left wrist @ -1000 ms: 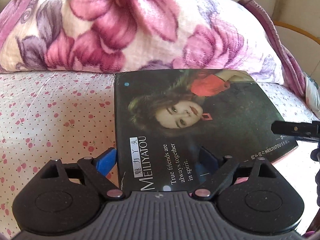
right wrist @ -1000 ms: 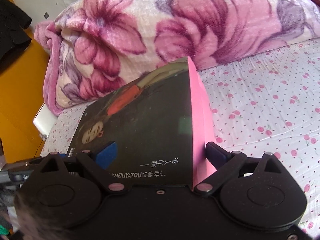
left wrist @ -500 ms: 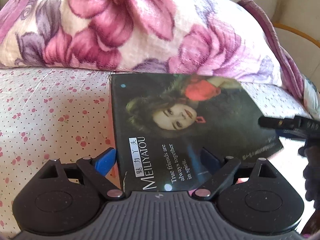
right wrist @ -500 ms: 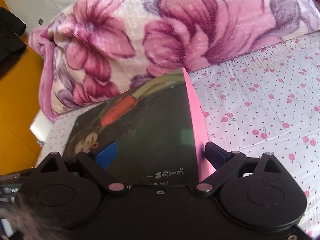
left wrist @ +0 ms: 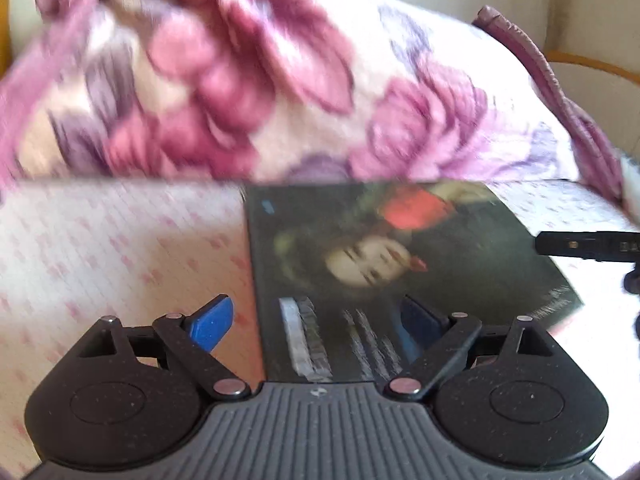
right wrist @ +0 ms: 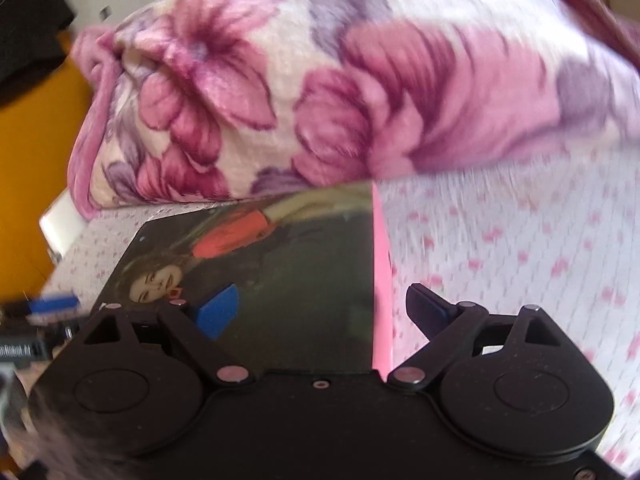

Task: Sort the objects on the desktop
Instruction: 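Lift the book with both tools and lower it onto the pink box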

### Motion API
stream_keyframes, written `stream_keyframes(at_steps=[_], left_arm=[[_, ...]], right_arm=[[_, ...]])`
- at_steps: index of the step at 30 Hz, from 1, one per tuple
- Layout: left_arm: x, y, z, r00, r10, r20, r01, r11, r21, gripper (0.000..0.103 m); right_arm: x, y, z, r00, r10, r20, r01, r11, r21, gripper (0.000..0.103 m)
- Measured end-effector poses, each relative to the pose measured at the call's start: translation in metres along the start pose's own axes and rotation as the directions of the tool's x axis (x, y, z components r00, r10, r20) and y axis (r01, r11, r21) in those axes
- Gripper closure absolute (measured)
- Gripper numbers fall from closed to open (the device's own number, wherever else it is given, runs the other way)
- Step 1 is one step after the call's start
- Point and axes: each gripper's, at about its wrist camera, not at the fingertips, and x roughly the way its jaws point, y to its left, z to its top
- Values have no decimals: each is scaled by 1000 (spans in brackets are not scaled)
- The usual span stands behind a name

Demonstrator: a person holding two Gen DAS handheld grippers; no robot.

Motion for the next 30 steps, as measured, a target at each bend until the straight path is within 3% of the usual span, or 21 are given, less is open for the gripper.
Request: stream_keyframes(at_steps=[4, 11, 19, 30], left_arm=[[13, -12, 9, 999, -39, 29, 37, 997, 67, 12], [55, -17, 24, 999, -40, -19, 42, 989, 139, 12], [74, -16, 31, 996, -47, -71, 56, 991, 123, 12], [49, -22, 14, 996, -5, -93, 13, 996, 84, 11]], right_arm=[[18, 2, 11, 1000, 6, -29, -7, 998, -59, 14], [50, 7, 31, 997, 11, -80, -24, 986, -162, 19], [85, 12, 53, 990, 11, -137, -48, 960, -276, 16], [43, 28, 28, 985, -57, -161, 13, 965, -263, 15]])
